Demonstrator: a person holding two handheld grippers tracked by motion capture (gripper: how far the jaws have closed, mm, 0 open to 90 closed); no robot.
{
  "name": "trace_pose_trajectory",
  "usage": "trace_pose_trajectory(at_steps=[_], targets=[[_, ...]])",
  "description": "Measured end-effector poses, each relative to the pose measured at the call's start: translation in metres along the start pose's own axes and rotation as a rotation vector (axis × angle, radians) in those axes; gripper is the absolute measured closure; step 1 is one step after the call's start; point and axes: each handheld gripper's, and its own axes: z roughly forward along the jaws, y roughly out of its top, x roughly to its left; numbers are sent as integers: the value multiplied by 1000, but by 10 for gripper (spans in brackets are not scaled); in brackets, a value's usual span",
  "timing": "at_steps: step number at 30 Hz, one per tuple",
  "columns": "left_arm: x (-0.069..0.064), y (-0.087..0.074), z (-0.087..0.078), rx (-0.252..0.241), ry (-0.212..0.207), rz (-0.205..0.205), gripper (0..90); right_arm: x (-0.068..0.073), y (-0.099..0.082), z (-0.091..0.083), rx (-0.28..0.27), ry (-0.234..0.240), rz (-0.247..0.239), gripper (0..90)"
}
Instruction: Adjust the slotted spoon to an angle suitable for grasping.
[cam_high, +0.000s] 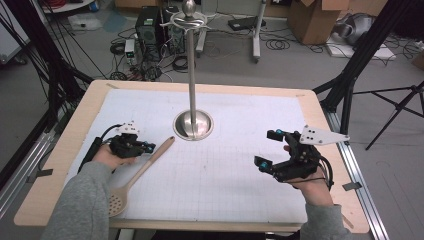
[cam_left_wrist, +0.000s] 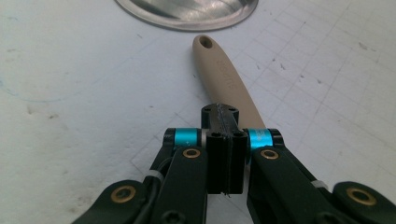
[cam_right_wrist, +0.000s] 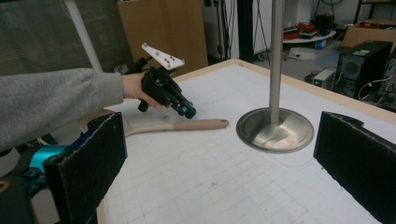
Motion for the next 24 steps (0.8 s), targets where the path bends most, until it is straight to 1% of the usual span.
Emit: trace_pose_trajectory(at_steps=[2, 3, 5, 6, 7, 10, 12, 14, 15, 16, 18, 23, 24], targets=[[-2, 0, 5, 16, -8, 5, 894, 1, 0, 1, 1, 4, 0, 12], [-3, 1, 7, 15, -10, 8, 895, 0, 0, 2, -1, 6, -11, 12], [-6, 2, 10, 6, -32, 25, 895, 1, 0, 2, 9, 7, -3, 12], [-8, 3, 12, 5, -36, 48, 895, 1, 0, 2, 9, 6, -5, 12], [-10, 5, 13, 4, -43, 55, 895, 0, 0, 2, 5, 5, -11, 12], [-16, 11, 20, 19, -64, 83, 895, 0, 0, 2, 4, 1, -4, 12], [-20, 14, 24, 23, -76, 94, 895, 0, 0, 2, 2, 0, -8, 12], [-25, 19, 28, 33, -90, 121, 895, 0, 0, 2, 8, 0, 0, 12], [-28, 21, 29, 36, -93, 130, 895, 0, -1, 2, 9, -1, -5, 12], [-29, 21, 30, 38, -93, 133, 895, 0, -1, 2, 10, -1, 1, 12], [-31, 22, 33, 32, -99, 132, 895, 0, -1, 3, 13, 1, -6, 12], [-36, 24, 37, 40, -116, 143, 895, -1, -1, 3, 12, 1, -12, 12], [-37, 25, 38, 42, -120, 147, 895, 0, -2, 3, 20, 3, -3, 12]])
